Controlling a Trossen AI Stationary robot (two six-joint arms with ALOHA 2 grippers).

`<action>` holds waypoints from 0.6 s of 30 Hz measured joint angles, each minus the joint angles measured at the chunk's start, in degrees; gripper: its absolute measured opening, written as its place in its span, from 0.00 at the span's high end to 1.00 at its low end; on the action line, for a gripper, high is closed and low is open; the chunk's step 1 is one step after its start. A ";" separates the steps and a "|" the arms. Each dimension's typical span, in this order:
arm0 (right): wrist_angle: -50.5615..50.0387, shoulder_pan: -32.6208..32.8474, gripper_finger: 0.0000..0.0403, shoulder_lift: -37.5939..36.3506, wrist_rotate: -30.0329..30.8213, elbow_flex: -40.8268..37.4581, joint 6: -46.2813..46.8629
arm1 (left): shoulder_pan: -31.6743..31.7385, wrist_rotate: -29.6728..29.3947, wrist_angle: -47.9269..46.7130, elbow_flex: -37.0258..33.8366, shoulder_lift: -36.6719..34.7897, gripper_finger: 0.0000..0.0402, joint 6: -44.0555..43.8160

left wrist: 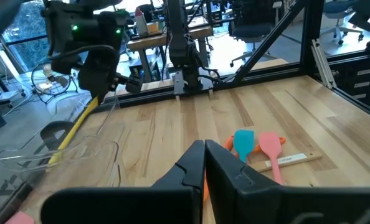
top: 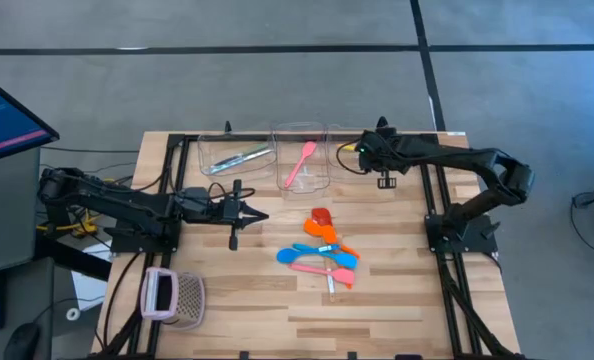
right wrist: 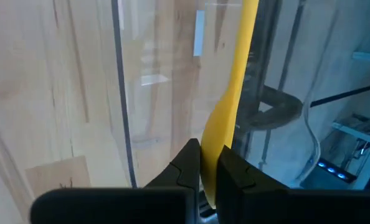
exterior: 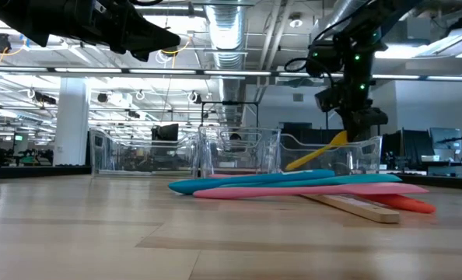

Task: Pick & Place Kitchen Items
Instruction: Put the yellow serving spoon into the right transparent bin

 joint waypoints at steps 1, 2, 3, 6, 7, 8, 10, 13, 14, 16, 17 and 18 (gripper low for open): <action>-0.04 0.00 0.95 0.76 0.00 0.34 -0.23 | 0.01 0.01 -0.01 0.00 0.00 0.99 0.00; -0.06 0.00 0.94 1.47 -0.01 0.67 -0.40 | 0.02 0.01 -0.02 0.00 0.00 0.99 -0.01; -0.07 0.00 0.94 2.09 0.00 1.00 -0.49 | 0.02 0.01 -0.02 0.00 0.00 0.99 -0.01; -0.02 0.00 0.96 3.62 0.04 1.90 -0.47 | 0.01 0.04 -0.10 0.00 0.00 0.99 -0.01; -0.24 0.00 0.97 3.84 0.08 2.02 -0.47 | 0.01 0.04 -0.14 0.00 0.00 0.99 0.01; -0.35 0.00 0.97 4.08 0.35 2.21 -0.46 | 0.02 0.04 -0.16 0.00 0.00 0.99 0.00; -0.05 0.03 0.94 4.32 1.44 2.58 -0.48 | 0.02 0.06 -0.20 0.00 0.00 0.99 0.01; -0.21 0.04 0.86 4.27 1.86 3.21 -0.49 | 0.01 0.06 -0.22 0.00 0.00 0.99 0.01; -0.17 0.04 0.83 4.02 1.86 3.40 -0.49 | 0.01 0.08 -0.20 0.00 0.00 0.99 0.00; -0.29 0.04 0.76 3.21 1.91 3.94 -0.49 | 0.02 0.08 -0.23 0.00 0.00 0.99 0.00; -0.25 0.04 0.73 2.75 1.94 4.24 -0.49 | 0.02 0.08 -0.23 0.00 0.00 0.99 0.00; -0.33 0.04 0.70 2.23 1.98 4.53 -0.49 | 0.02 0.08 -0.22 0.00 0.00 0.99 0.01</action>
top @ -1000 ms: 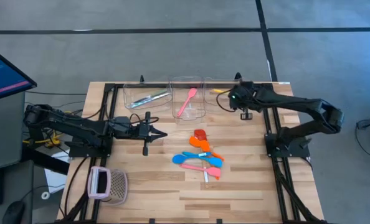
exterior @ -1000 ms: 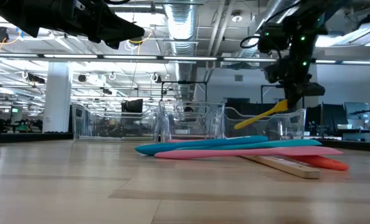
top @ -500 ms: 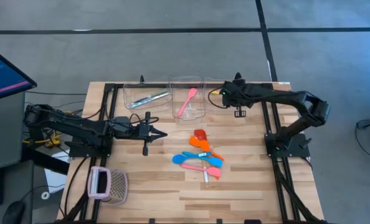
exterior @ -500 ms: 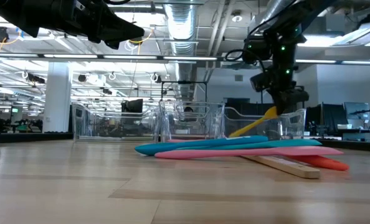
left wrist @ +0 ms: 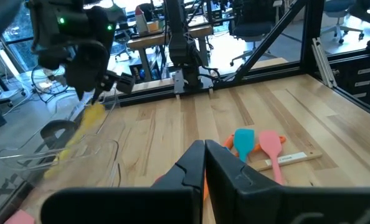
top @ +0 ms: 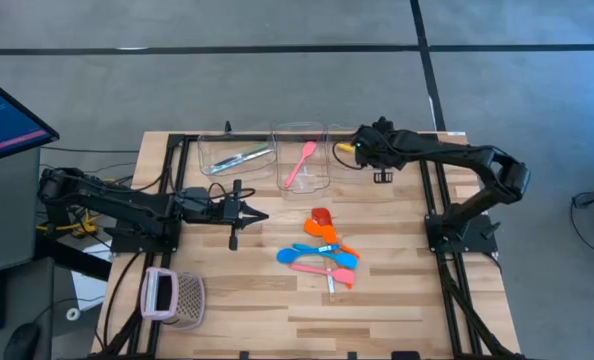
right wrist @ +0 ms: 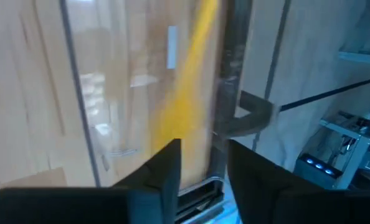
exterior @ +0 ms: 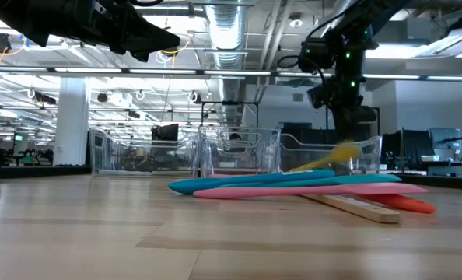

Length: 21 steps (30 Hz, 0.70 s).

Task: Pick & Place Kitchen Items
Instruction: Put the yellow serving spoon into the right transparent bin, then put the blue serving spoon into the right transparent bin

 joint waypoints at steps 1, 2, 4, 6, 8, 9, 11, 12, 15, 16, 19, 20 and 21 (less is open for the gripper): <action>-0.58 0.00 0.67 -0.55 0.13 0.39 -0.08 | -0.01 0.00 0.00 0.00 0.00 0.99 -0.01; -1.49 0.00 0.64 -1.14 0.40 1.03 -0.22 | -0.01 0.00 -0.02 0.00 0.00 0.99 0.00; -3.36 0.00 0.60 -2.31 1.77 2.44 -0.13 | 0.00 0.02 0.00 0.00 0.00 0.99 -0.01; -5.71 0.00 0.57 -3.82 3.09 3.70 0.80 | -0.02 0.02 -0.02 0.00 0.00 0.99 -0.01; -7.53 0.24 0.56 -5.70 3.13 4.86 2.30 | -0.01 0.02 -0.02 0.00 0.00 0.99 -0.01; -8.54 0.64 0.57 -6.74 2.91 5.30 3.19 | -0.01 0.04 -0.06 0.00 0.00 0.99 -0.01; -9.94 1.75 0.59 -8.83 2.77 6.00 5.02 | -0.01 0.04 -0.11 0.00 0.00 0.99 -0.01; -10.59 2.46 0.61 -10.01 2.56 6.12 6.07 | 0.00 0.04 -0.13 0.00 0.00 0.99 -0.01; -12.58 5.00 0.70 -13.79 0.44 6.13 10.11 | 0.00 0.07 -0.15 0.00 0.00 0.99 -0.01; -13.24 5.95 0.74 -15.12 -1.30 6.14 11.90 | -0.02 0.20 -0.15 0.00 0.00 0.99 -0.01; -14.00 8.84 0.87 -18.85 -7.93 6.14 17.11 | -0.02 0.22 -0.17 0.00 0.00 0.99 -0.01; -13.98 9.90 0.91 -19.98 -9.76 6.12 18.60 | -0.01 0.22 -0.18 0.00 0.00 0.99 -0.01; -13.98 11.08 0.95 -21.09 -11.46 6.13 19.97 | 0.00 0.22 -0.20 0.00 0.00 0.99 -0.01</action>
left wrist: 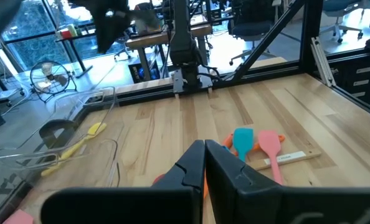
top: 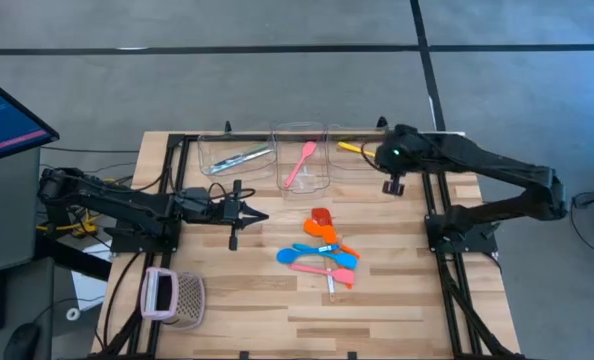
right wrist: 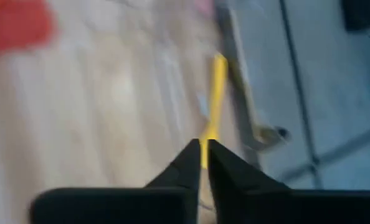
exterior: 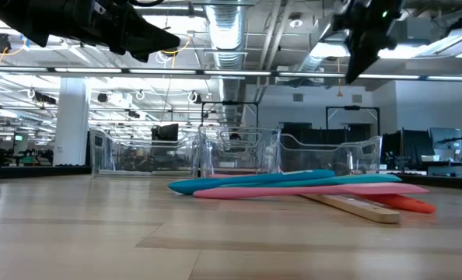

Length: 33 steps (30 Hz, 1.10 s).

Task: Pick & Place Kitchen Items
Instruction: Put the blue serving spoon into the right transparent bin

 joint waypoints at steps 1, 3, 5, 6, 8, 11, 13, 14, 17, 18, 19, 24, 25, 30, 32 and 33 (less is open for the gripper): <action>0.00 1.27 0.98 -0.93 -1.07 -0.01 1.20 | 0.00 0.00 -0.02 0.00 0.00 0.99 0.00; 0.02 4.20 0.98 -2.54 -1.30 0.00 4.11 | -0.01 -0.02 -0.14 0.00 0.00 0.99 0.00; 0.04 7.23 0.97 -3.85 -1.07 0.00 7.19 | -0.02 -0.02 -0.26 0.00 0.00 0.99 0.00; 0.09 8.81 0.97 -4.41 -1.05 -0.05 8.45 | -0.02 -0.04 -0.24 0.00 0.00 0.99 0.00; 0.70 11.96 0.99 -5.54 -1.03 -0.82 10.17 | 0.00 -0.04 -0.24 0.00 0.00 0.99 0.00; 2.32 16.90 0.99 -6.76 -0.91 -2.93 11.86 | 0.00 -0.07 -0.28 0.00 0.00 0.99 0.00; 5.71 19.93 0.99 -7.74 -0.90 -5.49 12.06 | 0.00 -0.31 -0.41 0.00 0.00 0.99 0.00; 7.61 21.30 1.00 -8.13 -0.90 -6.88 11.99 | -0.01 -0.35 -0.43 0.00 0.00 0.99 0.00; 14.46 24.75 0.99 -8.62 -0.90 -11.00 11.84 | 0.00 -0.34 -0.43 0.00 0.00 0.99 0.00; 16.51 25.78 0.99 -8.61 -0.90 -12.21 12.03 | -0.02 -0.33 -0.41 0.00 0.00 0.99 0.00; 18.80 26.67 1.00 -8.56 -0.90 -13.34 12.11 | 0.00 -0.33 -0.41 0.00 0.00 0.99 0.00; 29.58 30.42 0.99 -5.95 -1.00 -17.72 12.25 | -0.01 -0.31 -0.41 0.00 0.00 0.99 0.00; 31.36 30.98 0.99 -5.09 -1.13 -18.08 12.22 | 0.00 -0.31 -0.41 0.00 0.00 0.99 0.00; 37.10 32.55 1.00 1.19 -4.07 -18.26 11.62 | -0.02 -0.26 -0.41 0.00 0.00 0.99 0.00; 39.55 32.61 0.99 3.80 -4.54 -18.26 11.52 | 0.00 -0.26 -0.40 0.00 0.00 0.99 0.00; 40.07 32.59 0.99 5.02 -4.81 -18.26 11.37 | -0.01 -0.26 -0.40 0.00 0.00 0.99 0.00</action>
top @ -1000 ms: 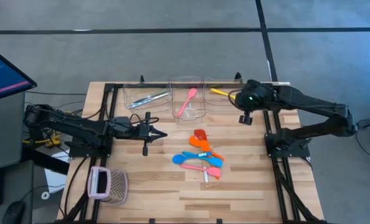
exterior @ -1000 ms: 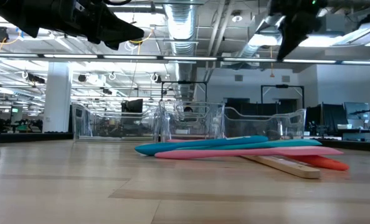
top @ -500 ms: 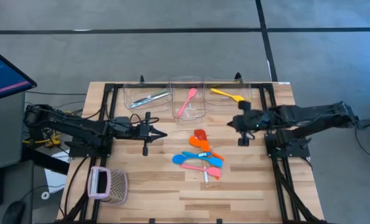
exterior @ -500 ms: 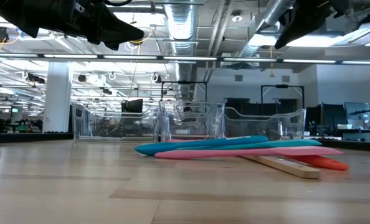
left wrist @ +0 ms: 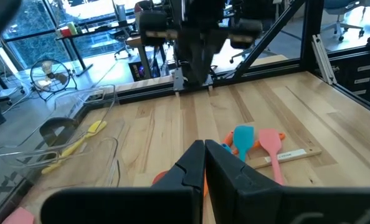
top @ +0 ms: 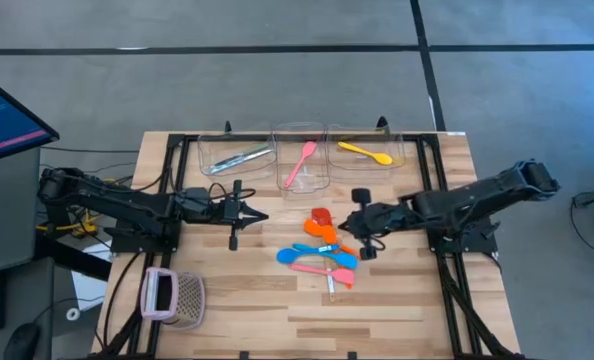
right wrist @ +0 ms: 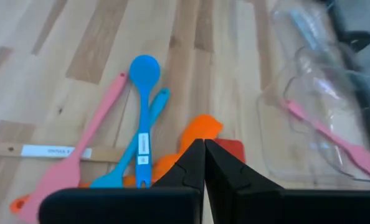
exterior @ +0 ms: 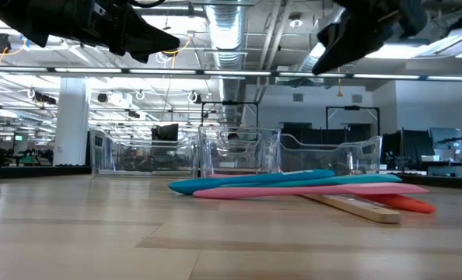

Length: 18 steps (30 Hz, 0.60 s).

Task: Pick & Place Kitchen Items
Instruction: Put the blue serving spoon into the right transparent bin

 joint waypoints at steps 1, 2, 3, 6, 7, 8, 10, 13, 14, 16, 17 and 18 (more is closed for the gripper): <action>0.49 0.00 0.99 1.18 -0.79 0.06 0.00 | 0.01 0.00 0.01 0.00 0.00 0.99 0.00; 0.52 -0.13 0.99 2.56 -1.37 0.46 -0.19 | 0.01 0.02 0.01 0.00 0.00 0.99 0.00; 0.37 -0.31 0.99 3.76 -2.25 0.92 -0.26 | 0.01 0.01 0.00 0.00 0.00 0.99 0.00; -0.10 -0.87 1.00 7.69 -5.21 2.82 -0.24 | -0.01 0.02 -0.01 0.00 0.00 0.99 0.00; -0.17 -1.01 1.00 8.86 -6.38 3.45 -0.24 | -0.01 0.04 0.01 0.00 0.00 0.99 0.00; -0.28 -1.13 1.00 10.21 -7.35 4.33 -0.26 | -0.01 0.04 0.04 0.00 0.00 0.99 0.00; -0.26 -1.29 1.00 12.81 -8.50 6.11 -0.26 | 0.00 0.04 -0.03 0.00 0.01 0.99 0.00; -1.33 -1.29 1.00 16.35 -8.70 8.71 -0.43 | -0.01 0.06 -0.13 0.00 0.02 0.99 -0.05; -2.43 -1.29 1.00 17.37 -8.70 9.52 -0.42 | -0.01 0.07 -0.16 0.00 0.02 0.99 -0.11; -4.22 -1.29 1.00 19.69 -8.74 11.35 -0.39 | -0.01 0.27 -0.36 0.00 0.02 0.99 -0.17; -5.67 -1.29 1.00 20.60 -8.96 12.03 -0.39 | -0.01 0.28 -0.50 0.00 0.02 0.99 -0.17; -7.26 -1.29 1.00 21.65 -9.44 12.73 -0.39 | -0.01 0.28 -0.50 0.00 0.02 0.99 -0.17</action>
